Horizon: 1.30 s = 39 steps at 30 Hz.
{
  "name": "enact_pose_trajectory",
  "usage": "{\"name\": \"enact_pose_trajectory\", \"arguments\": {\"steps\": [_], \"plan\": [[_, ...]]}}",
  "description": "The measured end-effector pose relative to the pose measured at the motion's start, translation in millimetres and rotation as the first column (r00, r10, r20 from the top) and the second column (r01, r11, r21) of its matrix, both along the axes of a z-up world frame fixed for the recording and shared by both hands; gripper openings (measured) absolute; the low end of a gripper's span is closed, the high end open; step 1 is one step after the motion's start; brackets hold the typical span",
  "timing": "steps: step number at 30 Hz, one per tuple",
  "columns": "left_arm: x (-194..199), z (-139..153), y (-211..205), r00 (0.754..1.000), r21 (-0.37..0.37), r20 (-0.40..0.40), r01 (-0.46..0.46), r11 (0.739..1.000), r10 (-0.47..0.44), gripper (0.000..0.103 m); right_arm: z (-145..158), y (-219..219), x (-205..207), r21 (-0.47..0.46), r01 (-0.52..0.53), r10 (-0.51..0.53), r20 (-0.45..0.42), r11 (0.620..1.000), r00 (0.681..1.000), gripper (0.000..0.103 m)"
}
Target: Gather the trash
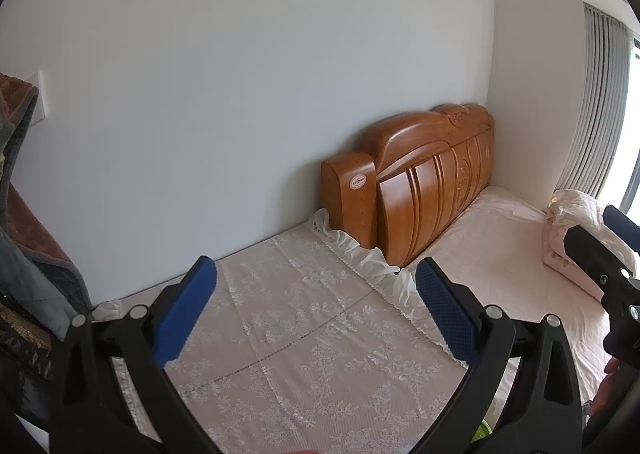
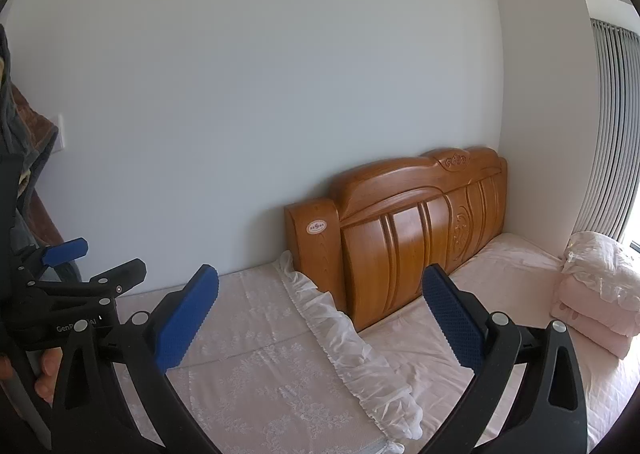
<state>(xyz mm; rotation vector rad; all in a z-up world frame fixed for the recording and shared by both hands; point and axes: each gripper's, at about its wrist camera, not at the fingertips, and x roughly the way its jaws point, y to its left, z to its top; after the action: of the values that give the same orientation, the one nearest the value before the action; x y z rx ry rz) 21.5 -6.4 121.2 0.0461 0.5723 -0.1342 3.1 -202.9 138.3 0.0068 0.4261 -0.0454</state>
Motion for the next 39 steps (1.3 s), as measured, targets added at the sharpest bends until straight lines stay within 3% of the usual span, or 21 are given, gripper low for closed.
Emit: {"name": "enact_pose_trajectory", "arguments": {"steps": [39], "plan": [[4.5, -5.8, -0.7, 1.000, -0.004, -0.023, 0.017, 1.000, -0.017, 0.095, -1.1, -3.6, -6.6, 0.001, 0.006, -0.006, -0.014, 1.000, 1.000, 0.101]]}}
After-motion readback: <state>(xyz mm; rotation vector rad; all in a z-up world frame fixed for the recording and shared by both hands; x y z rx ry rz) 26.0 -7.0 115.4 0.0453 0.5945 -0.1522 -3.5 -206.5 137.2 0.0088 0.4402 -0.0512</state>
